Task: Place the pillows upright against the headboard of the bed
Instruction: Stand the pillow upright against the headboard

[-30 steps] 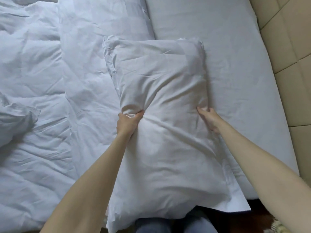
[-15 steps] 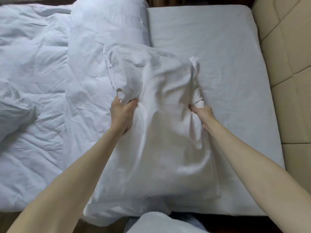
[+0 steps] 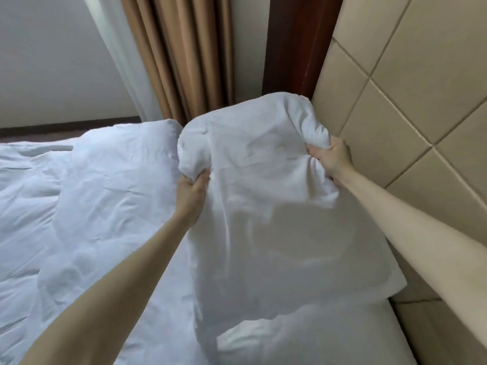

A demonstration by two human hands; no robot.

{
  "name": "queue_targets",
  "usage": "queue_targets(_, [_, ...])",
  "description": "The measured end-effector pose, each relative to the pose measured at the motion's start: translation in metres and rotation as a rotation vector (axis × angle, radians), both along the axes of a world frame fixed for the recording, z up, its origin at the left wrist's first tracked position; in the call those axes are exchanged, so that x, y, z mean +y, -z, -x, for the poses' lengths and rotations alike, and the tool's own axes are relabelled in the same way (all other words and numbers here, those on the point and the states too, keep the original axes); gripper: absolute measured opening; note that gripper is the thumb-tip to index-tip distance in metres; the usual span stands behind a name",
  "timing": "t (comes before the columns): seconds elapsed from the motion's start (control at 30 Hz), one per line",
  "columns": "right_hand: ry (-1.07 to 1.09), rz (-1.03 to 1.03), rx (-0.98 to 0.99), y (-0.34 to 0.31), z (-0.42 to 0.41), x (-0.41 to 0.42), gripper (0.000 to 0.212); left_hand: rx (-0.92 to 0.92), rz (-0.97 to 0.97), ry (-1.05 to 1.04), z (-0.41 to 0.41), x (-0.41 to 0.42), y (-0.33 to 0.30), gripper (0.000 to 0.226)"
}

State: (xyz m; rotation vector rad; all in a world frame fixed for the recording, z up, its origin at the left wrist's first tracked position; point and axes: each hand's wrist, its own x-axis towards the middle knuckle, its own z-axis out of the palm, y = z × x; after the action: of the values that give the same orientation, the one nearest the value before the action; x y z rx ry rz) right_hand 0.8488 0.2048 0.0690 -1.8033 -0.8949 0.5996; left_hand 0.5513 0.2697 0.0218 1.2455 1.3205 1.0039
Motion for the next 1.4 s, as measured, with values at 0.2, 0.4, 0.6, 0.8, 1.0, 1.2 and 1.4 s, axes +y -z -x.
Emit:
queue_targets(0.2, [0.001, 0.014, -0.447, -0.066, -0.07, 0.071, 0.026, 0.103, 0.026, -0.003, -0.09, 0.087, 0.004, 0.049])
queue_targets(0.4, [0.07, -0.003, -0.781, -0.105, -0.115, 0.134, 0.027, 0.126, 0.151, 0.206, -0.182, 0.161, 0.011, 0.046])
queue_targets(0.6, [0.098, 0.385, -1.095, -0.043, -0.118, 0.184, 0.04, 0.296, 0.164, 0.459, -0.221, 0.2, 0.036, 0.063])
queue_targets(0.8, [-0.019, 1.11, -0.739, 0.053, -0.155, 0.157, 0.102, 0.521, 0.229, 0.556, -0.206, 0.188, 0.09, 0.056])
queue_targets(1.0, [0.145, 1.055, -0.977, 0.077, -0.177, 0.135, 0.103, 0.56, 0.247, 0.607, -0.197, 0.176, 0.11, 0.017])
queue_targets(1.2, [0.172, 1.141, -1.192, 0.07, -0.188, 0.127, 0.098, 0.573, 0.222, 0.634, -0.191, 0.161, 0.103, 0.006])
queue_targets(1.4, [-0.064, 1.22, -0.992, 0.068, -0.177, 0.089, 0.047, 0.544, 0.245, 0.614, -0.19, 0.145, 0.097, 0.012])
